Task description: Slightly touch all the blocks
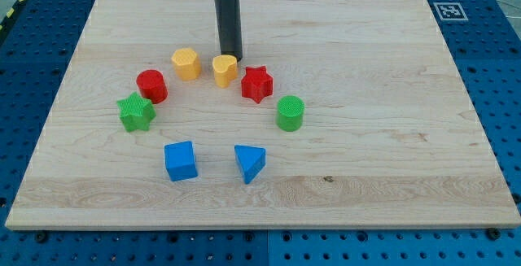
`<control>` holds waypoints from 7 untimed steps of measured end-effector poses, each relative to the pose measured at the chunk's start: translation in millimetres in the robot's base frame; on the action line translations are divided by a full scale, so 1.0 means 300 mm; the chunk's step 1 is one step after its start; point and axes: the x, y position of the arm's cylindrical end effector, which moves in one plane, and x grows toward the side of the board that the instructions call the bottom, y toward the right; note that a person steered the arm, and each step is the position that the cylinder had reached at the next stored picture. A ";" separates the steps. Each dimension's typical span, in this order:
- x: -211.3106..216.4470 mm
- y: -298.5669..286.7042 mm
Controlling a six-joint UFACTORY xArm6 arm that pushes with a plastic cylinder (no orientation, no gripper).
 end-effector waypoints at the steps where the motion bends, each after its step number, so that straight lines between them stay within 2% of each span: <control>1: -0.068 -0.006; 3: -0.073 -0.174; 7: -0.014 -0.214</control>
